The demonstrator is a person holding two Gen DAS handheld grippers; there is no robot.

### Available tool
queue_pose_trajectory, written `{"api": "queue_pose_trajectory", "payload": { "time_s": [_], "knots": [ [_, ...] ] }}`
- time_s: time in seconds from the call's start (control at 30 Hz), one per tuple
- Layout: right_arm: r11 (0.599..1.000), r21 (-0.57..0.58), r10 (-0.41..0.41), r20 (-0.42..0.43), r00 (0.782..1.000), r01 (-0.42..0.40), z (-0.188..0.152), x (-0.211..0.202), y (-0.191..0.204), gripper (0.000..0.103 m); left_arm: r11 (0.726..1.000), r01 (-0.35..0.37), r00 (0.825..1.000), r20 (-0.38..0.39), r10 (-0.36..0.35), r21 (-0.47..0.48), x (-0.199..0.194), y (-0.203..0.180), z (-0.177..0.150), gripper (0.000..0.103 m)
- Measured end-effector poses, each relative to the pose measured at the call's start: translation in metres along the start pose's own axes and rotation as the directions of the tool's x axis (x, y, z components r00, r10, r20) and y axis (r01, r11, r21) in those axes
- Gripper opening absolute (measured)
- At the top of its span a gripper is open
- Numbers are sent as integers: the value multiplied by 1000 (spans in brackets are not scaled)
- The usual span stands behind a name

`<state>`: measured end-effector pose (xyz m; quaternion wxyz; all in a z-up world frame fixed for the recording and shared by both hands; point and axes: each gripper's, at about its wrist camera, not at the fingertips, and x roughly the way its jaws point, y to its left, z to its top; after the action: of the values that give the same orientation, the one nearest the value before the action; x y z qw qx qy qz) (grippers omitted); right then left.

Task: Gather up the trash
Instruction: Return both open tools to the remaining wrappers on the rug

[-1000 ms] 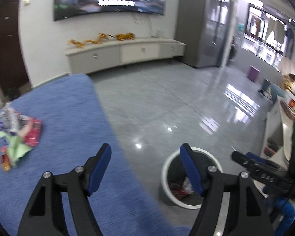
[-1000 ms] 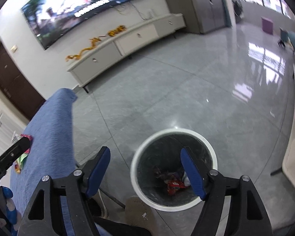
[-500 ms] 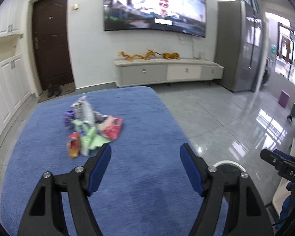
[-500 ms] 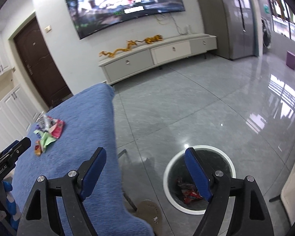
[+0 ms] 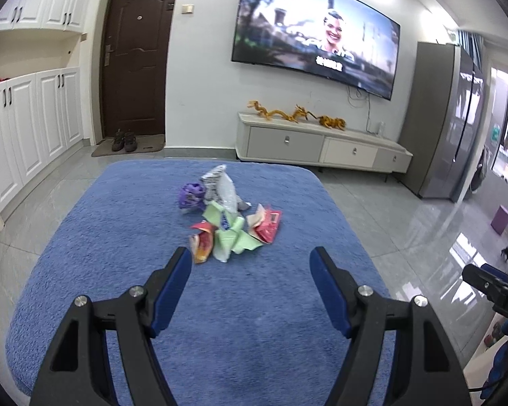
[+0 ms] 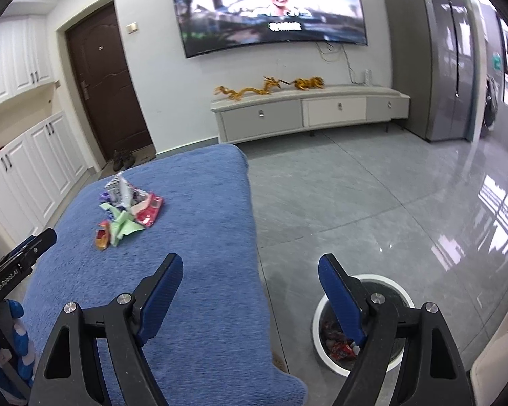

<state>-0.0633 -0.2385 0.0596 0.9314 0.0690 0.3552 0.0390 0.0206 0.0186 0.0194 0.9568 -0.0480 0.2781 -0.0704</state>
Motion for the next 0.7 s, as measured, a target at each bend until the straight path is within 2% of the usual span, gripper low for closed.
{"api": "queue_pose_trajectory", "payload": {
  "time_s": [0.17, 0.33, 0.57, 0.7],
  "knots": [
    [999, -45, 9, 19, 1000, -8, 6, -6, 25, 81, 999, -26, 999, 33, 27, -32, -11, 26, 3, 71],
    [997, -67, 44, 40, 998, -41, 15, -10, 42, 81, 989, -131, 985, 104, 137, -62, -22, 69, 22, 71],
    [989, -101, 112, 58, 992, -106, 35, -2, 65, 81, 957, -272, 947, 152, 284, -98, -32, 134, 59, 71],
    [979, -130, 164, 62, 984, -155, 47, 9, 81, 81, 949, -294, 935, 170, 310, -113, -35, 154, 73, 71]
  ]
}}
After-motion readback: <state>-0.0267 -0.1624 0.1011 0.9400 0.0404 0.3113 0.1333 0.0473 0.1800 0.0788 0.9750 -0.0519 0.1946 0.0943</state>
